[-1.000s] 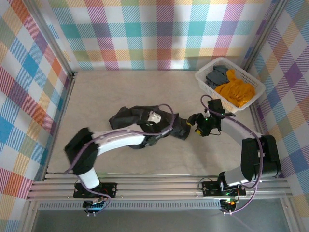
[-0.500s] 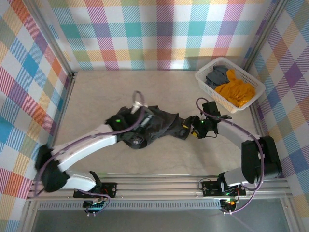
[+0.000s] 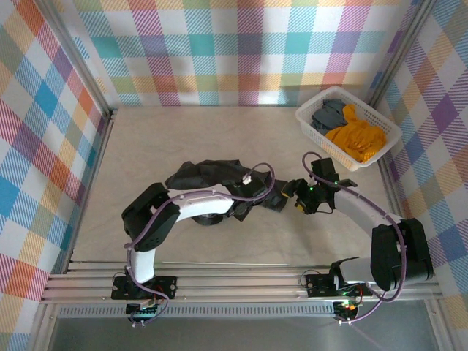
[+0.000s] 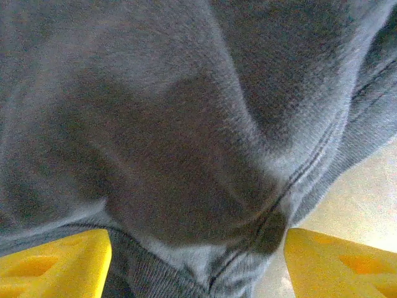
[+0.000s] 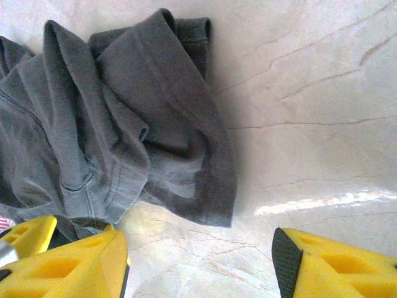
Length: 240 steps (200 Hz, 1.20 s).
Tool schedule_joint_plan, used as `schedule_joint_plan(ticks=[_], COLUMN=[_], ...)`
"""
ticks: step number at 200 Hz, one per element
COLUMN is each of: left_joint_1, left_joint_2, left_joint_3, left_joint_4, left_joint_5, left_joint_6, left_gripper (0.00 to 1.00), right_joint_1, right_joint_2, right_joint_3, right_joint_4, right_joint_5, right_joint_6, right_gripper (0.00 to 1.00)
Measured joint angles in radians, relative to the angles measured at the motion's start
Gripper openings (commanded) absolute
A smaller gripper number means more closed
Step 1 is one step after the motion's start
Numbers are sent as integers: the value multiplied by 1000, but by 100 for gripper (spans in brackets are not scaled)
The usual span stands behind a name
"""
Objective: Fold and stack the t-shirts
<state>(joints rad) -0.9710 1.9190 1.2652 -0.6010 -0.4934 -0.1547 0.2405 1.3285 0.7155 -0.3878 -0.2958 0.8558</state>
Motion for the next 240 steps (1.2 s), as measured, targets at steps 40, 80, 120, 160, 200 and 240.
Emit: schedule_joint_plan(ticks=[40, 80, 120, 160, 200, 240], left_joint_1=[0, 0, 0, 21, 138, 400], left_joint_2=[27, 27, 17, -138, -559, -1009], left_joint_3=[2, 2, 2, -11, -117, -267], left_joint_4=[12, 32, 31, 6, -27, -86], left_joint_5=[-47, -72, -89, -116, -153, -146], left_joint_6=[23, 45, 63, 17, -115, -207], left_gripper=[47, 8, 0, 0, 0, 0], right_joint_1=[-6, -6, -6, -6, -6, 8], right_joint_2=[-3, 1, 29, 74, 103, 103], right_joint_3=[-1, -1, -1, -2, -1, -1], right_joint_4=[-2, -1, 7, 41, 77, 104], right_joint_5=[0, -1, -1, -13, -32, -35], right_joint_6=[-4, -7, -6, 0, 29, 66], right_gripper=[64, 64, 63, 62, 62, 62])
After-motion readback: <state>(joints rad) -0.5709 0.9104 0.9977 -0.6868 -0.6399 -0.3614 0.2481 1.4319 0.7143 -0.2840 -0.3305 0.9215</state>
